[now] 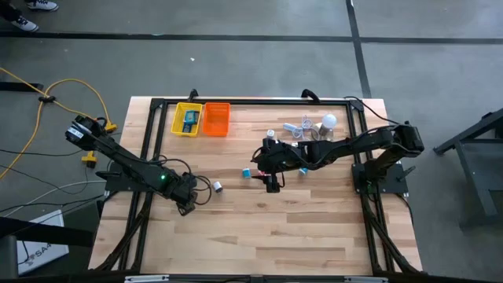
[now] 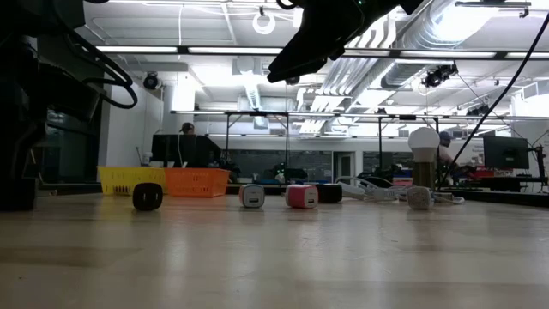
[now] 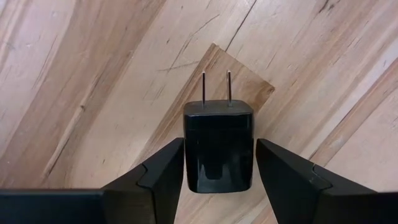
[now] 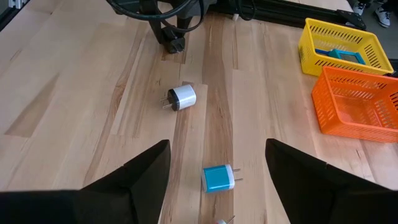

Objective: Pick & Place Office items
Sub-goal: Put the left black adapter into the orange basket

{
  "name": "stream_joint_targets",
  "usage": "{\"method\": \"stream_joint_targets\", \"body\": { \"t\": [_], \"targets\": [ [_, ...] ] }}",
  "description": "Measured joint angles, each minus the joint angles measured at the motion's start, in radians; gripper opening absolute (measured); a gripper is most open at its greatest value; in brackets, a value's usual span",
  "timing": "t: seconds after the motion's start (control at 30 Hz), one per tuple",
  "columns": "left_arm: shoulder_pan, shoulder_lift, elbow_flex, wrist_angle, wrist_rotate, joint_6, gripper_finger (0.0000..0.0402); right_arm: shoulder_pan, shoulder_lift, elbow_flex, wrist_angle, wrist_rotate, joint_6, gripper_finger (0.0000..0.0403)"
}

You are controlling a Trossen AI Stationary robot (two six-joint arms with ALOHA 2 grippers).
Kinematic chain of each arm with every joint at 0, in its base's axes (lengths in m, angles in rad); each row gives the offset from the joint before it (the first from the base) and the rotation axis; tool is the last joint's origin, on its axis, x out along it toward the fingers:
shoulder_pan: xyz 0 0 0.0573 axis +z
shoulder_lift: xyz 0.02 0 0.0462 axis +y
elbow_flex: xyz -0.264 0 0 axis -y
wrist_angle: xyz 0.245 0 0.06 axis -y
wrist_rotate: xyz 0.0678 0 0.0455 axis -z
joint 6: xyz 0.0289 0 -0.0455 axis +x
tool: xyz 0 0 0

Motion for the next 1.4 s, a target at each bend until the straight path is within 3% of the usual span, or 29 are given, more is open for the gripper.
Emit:
{"method": "stream_joint_targets", "body": {
  "t": [0.67,0.97,1.4],
  "targets": [
    [0.000,0.000,0.000,0.000,-0.003,-0.006,0.0190,0.000,0.000,0.000,-0.001,0.000,0.000,0.0251],
    [0.000,-0.001,0.000,0.000,-0.003,-0.006,0.0140,0.000,0.000,0.000,-0.001,0.000,0.000,0.0251],
    [0.000,-0.001,0.000,0.008,-0.010,-0.005,0.0149,0.000,0.000,0.000,-0.001,0.000,0.000,0.0251]
  ]
}}
